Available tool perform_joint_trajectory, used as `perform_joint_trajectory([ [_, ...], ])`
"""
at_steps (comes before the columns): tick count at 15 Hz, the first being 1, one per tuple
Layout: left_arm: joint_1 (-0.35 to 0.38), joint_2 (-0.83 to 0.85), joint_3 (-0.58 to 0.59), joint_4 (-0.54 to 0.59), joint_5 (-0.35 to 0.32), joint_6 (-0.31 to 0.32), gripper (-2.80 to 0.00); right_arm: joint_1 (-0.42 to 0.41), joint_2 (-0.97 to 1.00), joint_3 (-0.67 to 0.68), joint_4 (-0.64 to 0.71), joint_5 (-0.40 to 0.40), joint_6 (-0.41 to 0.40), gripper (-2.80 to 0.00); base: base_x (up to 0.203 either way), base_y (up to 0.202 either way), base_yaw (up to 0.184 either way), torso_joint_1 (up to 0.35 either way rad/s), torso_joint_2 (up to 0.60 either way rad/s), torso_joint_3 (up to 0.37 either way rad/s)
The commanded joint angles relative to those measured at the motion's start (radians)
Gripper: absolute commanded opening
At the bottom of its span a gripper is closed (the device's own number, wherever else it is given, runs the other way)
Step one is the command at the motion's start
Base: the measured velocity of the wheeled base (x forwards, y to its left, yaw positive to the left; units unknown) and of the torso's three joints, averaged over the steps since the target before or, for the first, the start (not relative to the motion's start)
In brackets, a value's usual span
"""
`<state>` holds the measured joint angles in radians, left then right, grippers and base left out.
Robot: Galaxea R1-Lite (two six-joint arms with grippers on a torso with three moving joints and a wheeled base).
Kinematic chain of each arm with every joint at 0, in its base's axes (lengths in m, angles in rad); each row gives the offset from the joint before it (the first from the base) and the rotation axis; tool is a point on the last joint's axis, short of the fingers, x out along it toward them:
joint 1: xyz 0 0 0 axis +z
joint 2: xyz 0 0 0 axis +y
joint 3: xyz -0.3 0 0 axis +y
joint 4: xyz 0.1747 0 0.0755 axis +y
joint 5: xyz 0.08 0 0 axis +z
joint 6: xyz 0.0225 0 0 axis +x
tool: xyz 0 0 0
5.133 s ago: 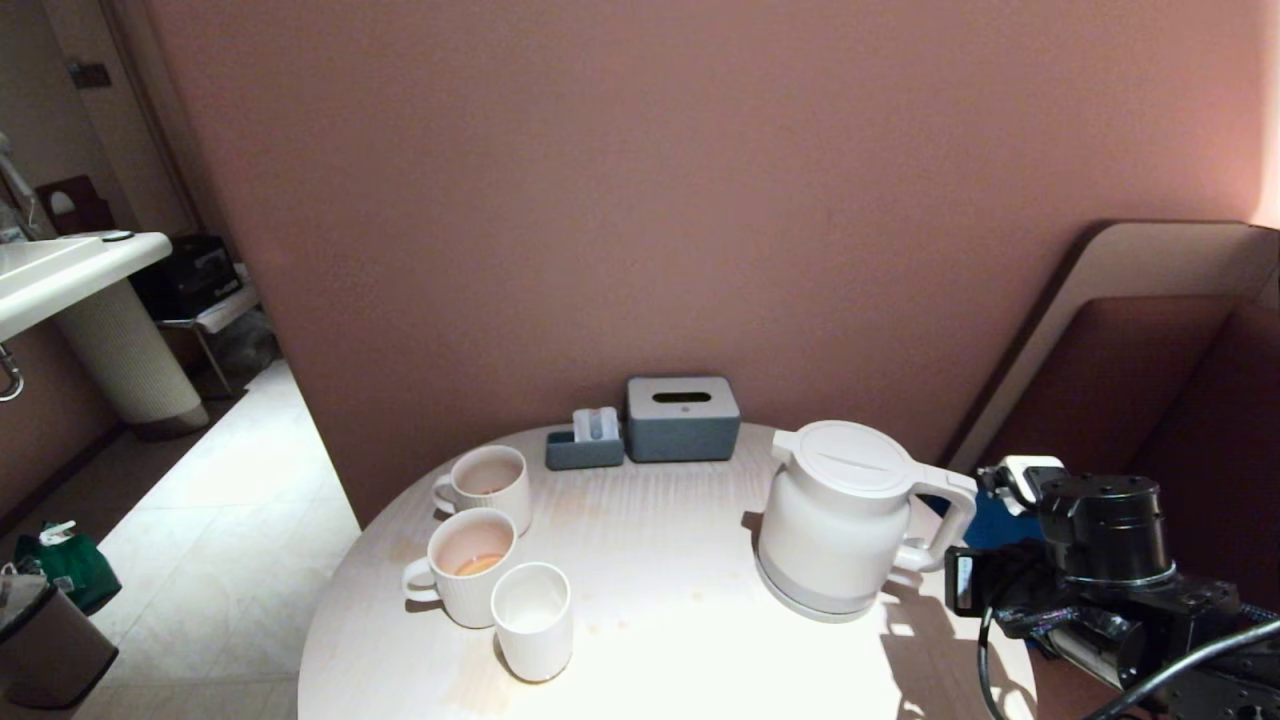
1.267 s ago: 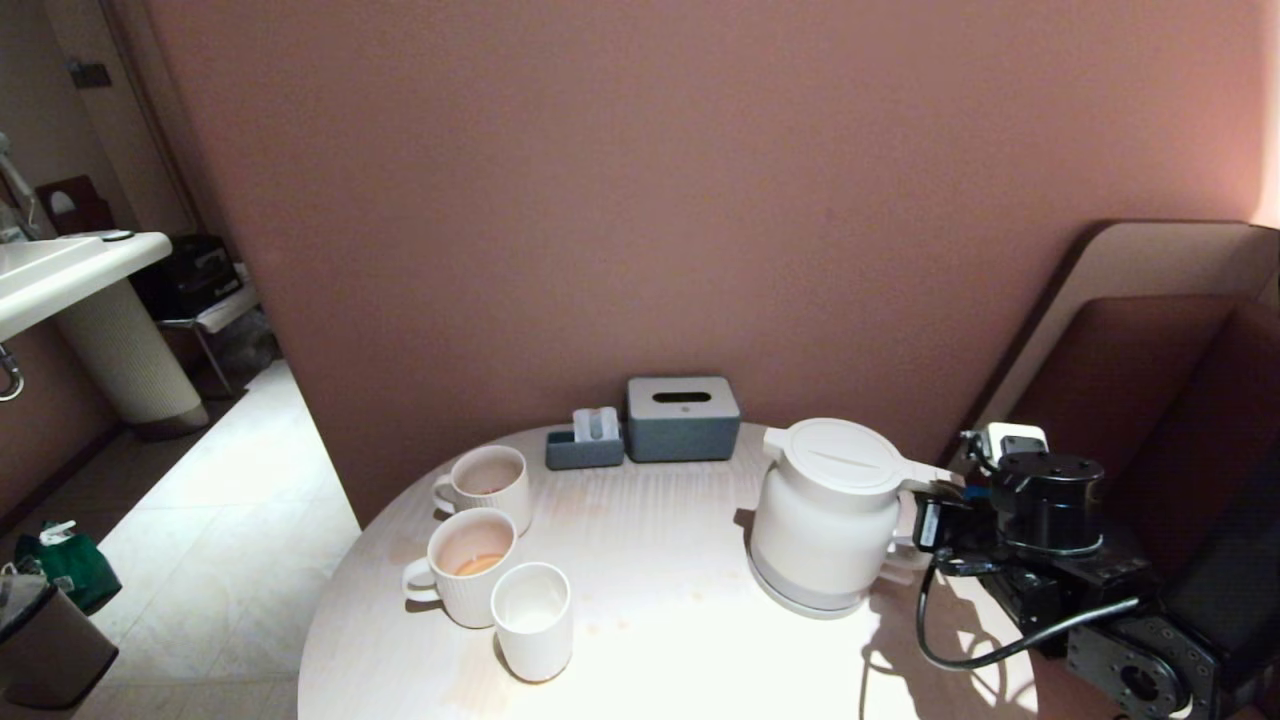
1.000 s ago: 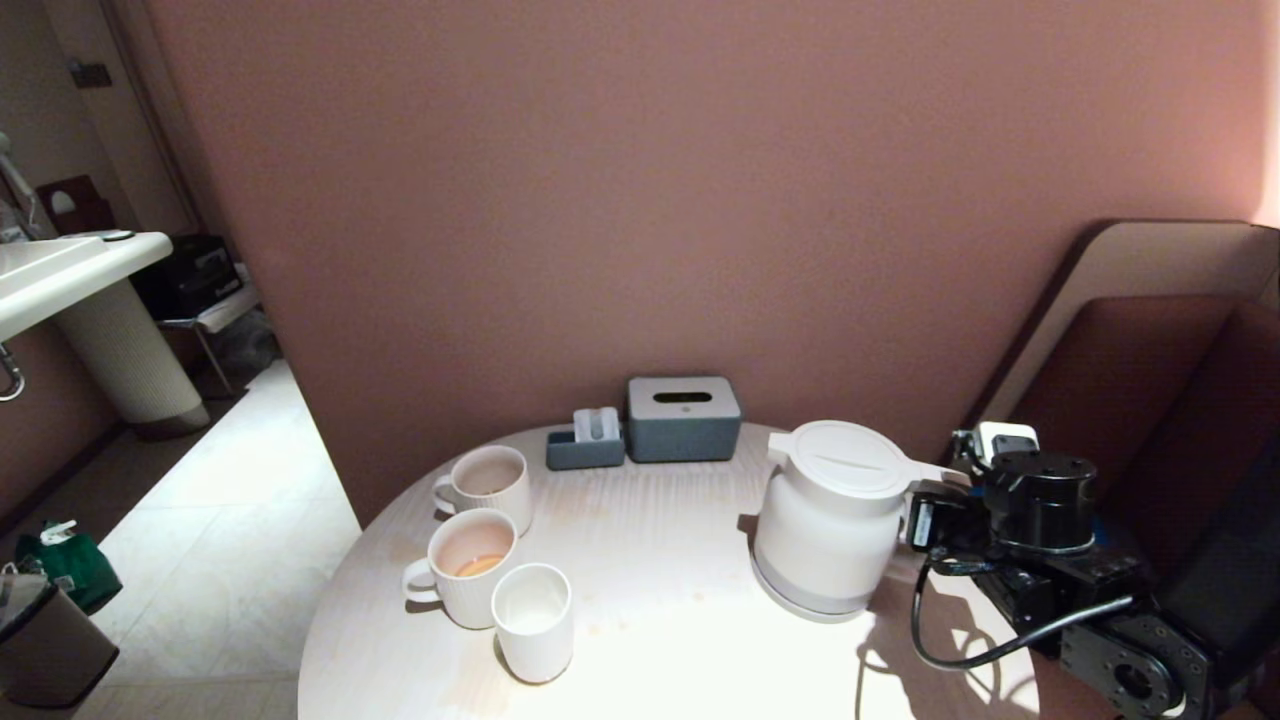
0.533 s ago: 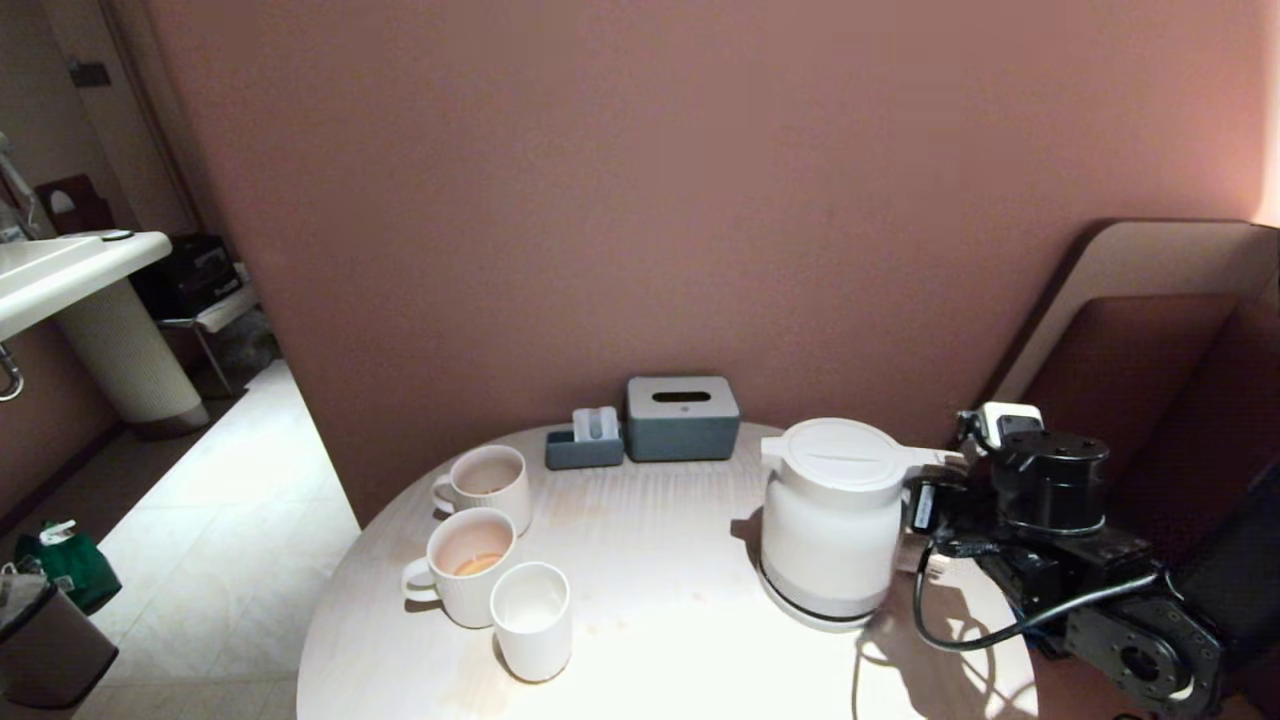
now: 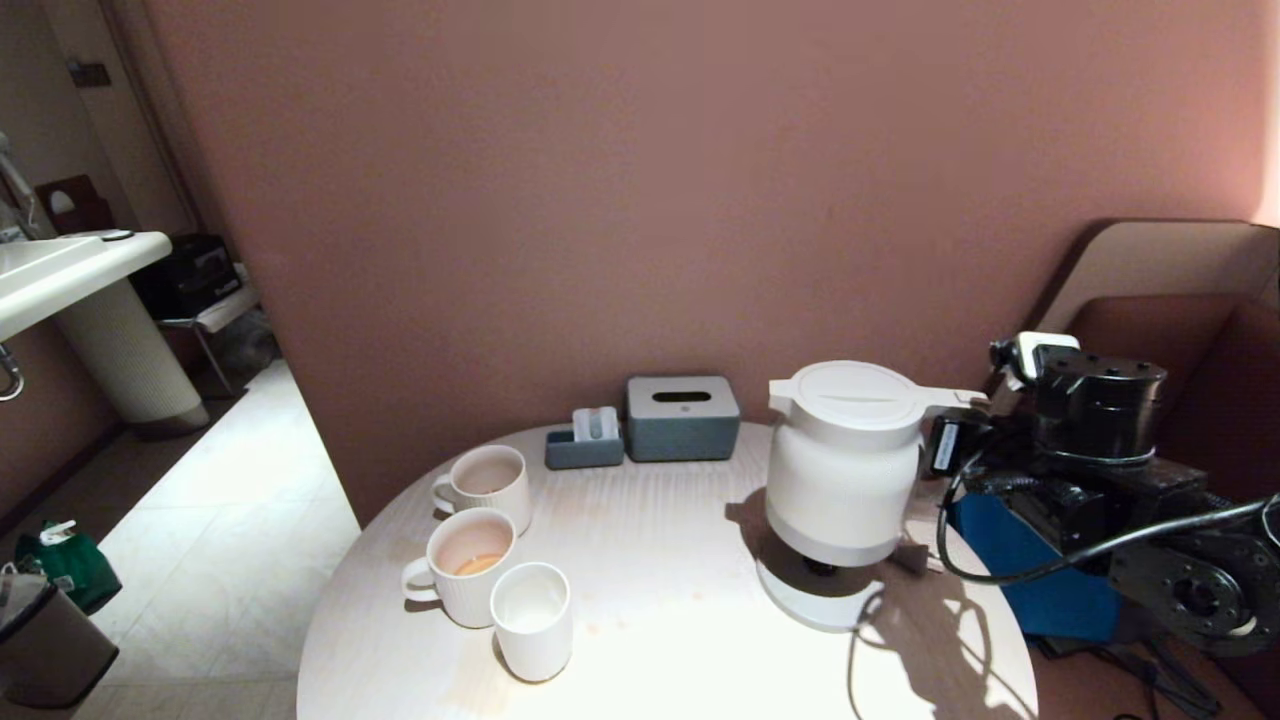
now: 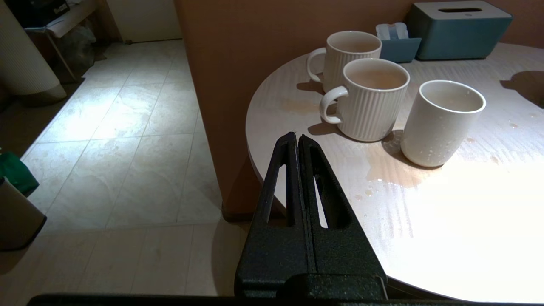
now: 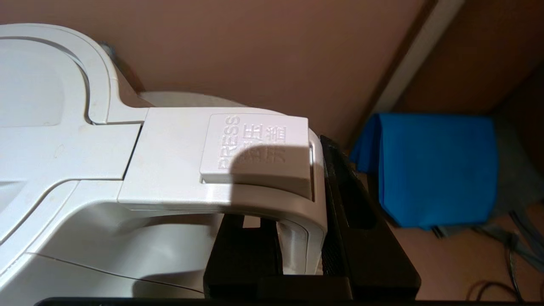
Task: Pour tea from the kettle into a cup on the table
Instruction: Pour water into the cup
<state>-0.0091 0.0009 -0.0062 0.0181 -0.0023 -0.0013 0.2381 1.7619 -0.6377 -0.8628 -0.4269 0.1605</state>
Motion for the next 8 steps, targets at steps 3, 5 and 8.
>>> perform_joint_trajectory([
  [3, 0.0, 0.001, 0.0, 0.0, 0.001, 0.0, -2.8, 0.038, -0.129, -0.114, 0.193, 0.071, 0.004, -2.8, 0.0, 0.0, 0.0, 0.0, 0.0, 0.0],
  [5, 0.0, 0.001, 0.0, 0.0, 0.0, 0.0, -2.8, 0.098, -0.16, -0.145, 0.25, 0.123, -0.002, -2.8, 0.0, 0.0, 0.0, 0.0, 0.0, 0.0],
  [8, 0.0, 0.001, 0.0, 0.0, 0.001, 0.0, -2.8, 0.159, -0.155, -0.192, 0.268, 0.179, -0.12, -2.8, 0.0, 0.0, 0.0, 0.0, 0.0, 0.0],
])
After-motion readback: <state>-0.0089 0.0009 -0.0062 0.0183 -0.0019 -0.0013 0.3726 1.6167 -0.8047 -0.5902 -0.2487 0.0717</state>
